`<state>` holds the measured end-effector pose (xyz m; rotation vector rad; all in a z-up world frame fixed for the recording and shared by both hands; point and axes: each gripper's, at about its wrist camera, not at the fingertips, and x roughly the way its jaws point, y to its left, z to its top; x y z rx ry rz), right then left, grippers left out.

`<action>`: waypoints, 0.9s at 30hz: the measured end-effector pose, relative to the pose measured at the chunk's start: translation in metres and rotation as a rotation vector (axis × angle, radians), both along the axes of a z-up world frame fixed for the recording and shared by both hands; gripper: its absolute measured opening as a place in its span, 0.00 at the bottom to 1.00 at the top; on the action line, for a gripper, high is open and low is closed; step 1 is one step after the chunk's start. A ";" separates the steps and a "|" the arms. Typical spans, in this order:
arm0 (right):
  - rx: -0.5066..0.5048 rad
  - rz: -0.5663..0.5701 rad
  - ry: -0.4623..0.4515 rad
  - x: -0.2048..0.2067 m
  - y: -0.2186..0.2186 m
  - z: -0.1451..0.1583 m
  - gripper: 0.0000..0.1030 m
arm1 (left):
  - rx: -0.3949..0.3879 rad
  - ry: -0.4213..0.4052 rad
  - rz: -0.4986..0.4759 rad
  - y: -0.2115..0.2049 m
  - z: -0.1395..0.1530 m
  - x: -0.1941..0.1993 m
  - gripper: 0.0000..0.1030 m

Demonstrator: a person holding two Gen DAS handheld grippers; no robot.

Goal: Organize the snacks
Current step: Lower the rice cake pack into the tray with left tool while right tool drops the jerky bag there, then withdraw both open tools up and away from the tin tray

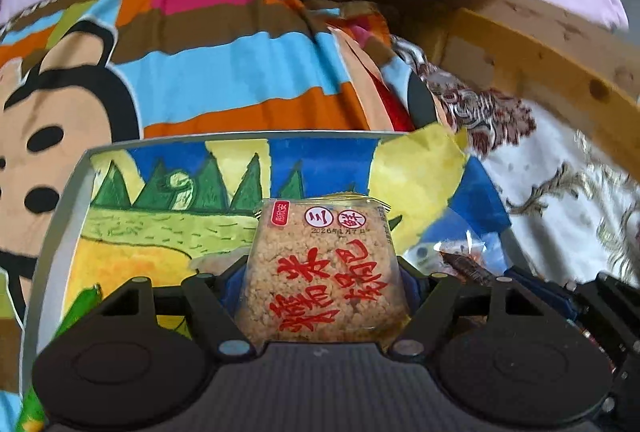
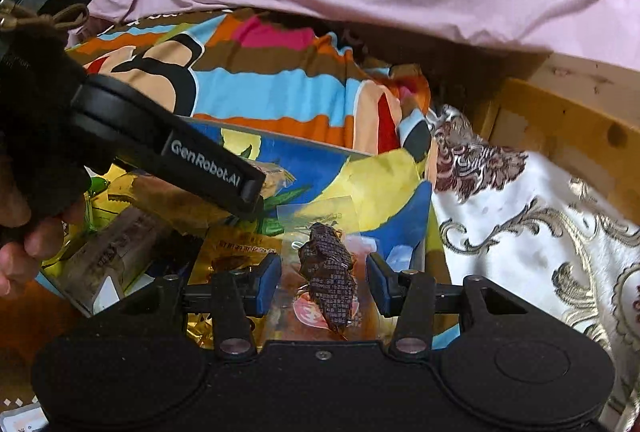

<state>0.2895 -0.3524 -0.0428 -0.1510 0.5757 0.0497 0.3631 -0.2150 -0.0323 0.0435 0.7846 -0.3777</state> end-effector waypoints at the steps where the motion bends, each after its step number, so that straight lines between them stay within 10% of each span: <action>1: 0.006 -0.003 0.002 0.000 -0.001 0.000 0.48 | 0.018 -0.004 -0.009 -0.003 -0.001 0.000 0.74; 12: 0.057 -0.028 -0.029 -0.005 -0.009 0.008 0.72 | -0.032 -0.004 -0.002 0.004 0.011 -0.006 0.86; 27: 0.151 -0.064 -0.221 -0.069 -0.013 0.060 0.94 | -0.128 -0.214 0.125 0.067 0.073 -0.075 0.99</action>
